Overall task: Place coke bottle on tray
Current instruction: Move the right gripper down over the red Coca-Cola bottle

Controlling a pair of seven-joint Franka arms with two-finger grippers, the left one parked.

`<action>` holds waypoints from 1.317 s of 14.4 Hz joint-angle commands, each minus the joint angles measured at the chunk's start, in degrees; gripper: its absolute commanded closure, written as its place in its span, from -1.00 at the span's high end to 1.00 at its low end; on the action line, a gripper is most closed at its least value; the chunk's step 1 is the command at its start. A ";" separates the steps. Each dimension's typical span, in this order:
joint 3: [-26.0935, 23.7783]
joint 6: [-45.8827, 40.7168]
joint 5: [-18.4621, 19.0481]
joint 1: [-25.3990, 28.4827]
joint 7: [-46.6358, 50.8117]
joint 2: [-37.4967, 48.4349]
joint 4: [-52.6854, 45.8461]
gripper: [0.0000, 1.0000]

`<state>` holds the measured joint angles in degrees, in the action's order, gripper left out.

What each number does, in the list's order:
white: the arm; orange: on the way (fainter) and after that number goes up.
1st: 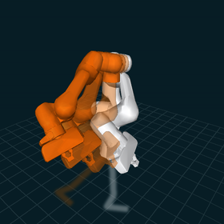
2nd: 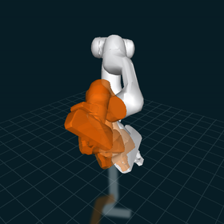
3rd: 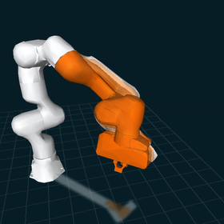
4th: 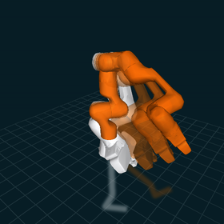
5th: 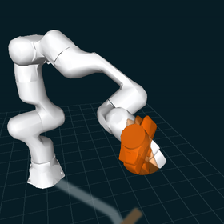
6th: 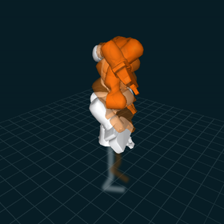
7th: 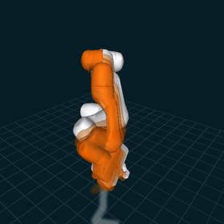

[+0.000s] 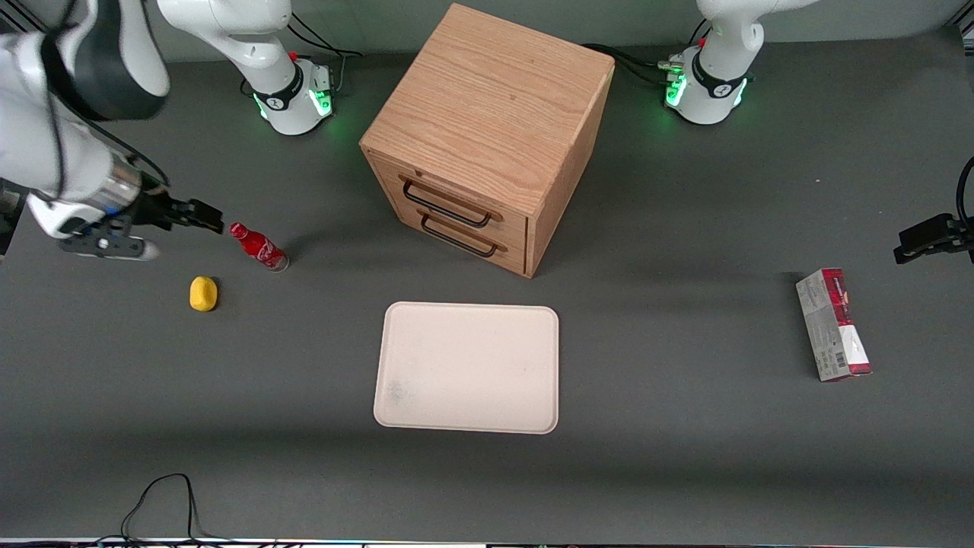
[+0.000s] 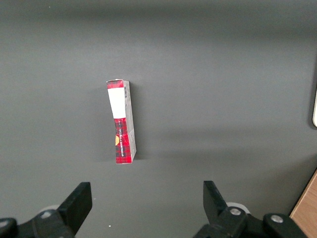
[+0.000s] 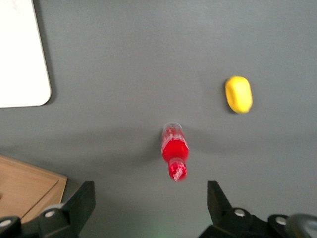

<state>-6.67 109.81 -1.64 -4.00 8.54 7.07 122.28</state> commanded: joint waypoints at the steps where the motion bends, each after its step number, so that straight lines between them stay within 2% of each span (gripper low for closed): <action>1: -0.45 10.56 -1.09 -0.40 -0.80 1.46 9.80 1.00; 3: -0.45 15.85 -1.00 -0.49 -1.77 1.55 14.99 1.00; 8: -0.19 18.16 -0.30 -0.75 -2.12 1.63 20.45 1.00; 16: 0.16 20.26 -0.12 -2.42 -4.67 1.28 21.43 0.97; 18: 0.16 20.62 -0.12 -2.33 -4.58 1.02 21.51 0.70; 19: 0.16 20.70 -0.12 -2.33 -4.58 1.02 21.60 0.48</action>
<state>-6.38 129.36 -1.59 -5.94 5.40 7.14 142.72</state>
